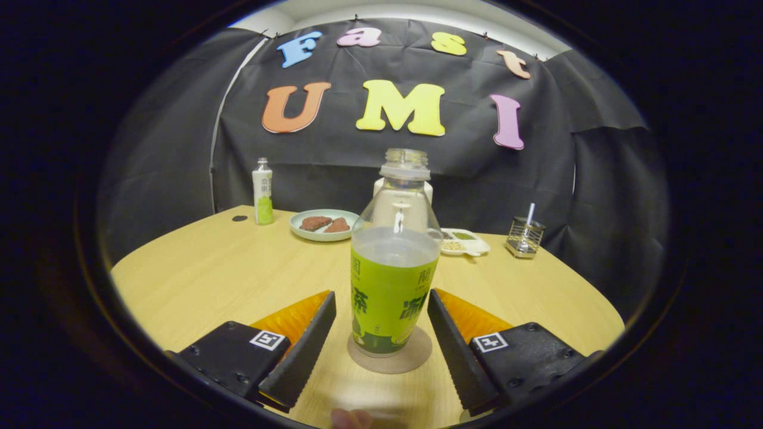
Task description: Take the bottle from table, then pour the juice into the cup, finally place the bottle on the coaster
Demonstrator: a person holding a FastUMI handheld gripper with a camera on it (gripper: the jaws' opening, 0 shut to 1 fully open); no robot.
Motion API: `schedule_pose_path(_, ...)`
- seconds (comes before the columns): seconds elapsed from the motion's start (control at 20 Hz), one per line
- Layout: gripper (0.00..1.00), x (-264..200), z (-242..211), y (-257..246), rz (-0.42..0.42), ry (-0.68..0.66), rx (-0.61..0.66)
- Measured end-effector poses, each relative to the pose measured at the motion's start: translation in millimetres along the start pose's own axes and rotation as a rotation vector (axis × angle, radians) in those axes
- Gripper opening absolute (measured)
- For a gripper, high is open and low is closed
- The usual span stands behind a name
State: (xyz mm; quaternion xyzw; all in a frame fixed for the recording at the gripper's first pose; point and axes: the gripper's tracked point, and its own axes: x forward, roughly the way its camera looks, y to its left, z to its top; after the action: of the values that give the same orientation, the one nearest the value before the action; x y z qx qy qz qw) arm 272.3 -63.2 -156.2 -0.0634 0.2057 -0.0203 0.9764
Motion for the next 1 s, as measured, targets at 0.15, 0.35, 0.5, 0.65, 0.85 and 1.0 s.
schedule_pose_path(0.15,1.00,-18.0,1.9,-1.6,0.002,-0.020,0.018)
schedule_pose_path(0.35,1.00,-62.7,12.2,3.5,0.007,-0.077,-0.002)
schedule_pose_path(0.5,1.00,-105.3,22.0,9.2,-0.014,-0.113,-0.021)
schedule_pose_path(0.65,1.00,-145.0,27.6,23.8,0.010,-0.131,-0.015)
schedule_pose_path(0.85,1.00,-198.4,40.6,30.7,0.026,-0.207,0.001)
schedule_pose_path(1.0,1.00,-237.4,53.6,35.9,0.055,-0.261,0.038)
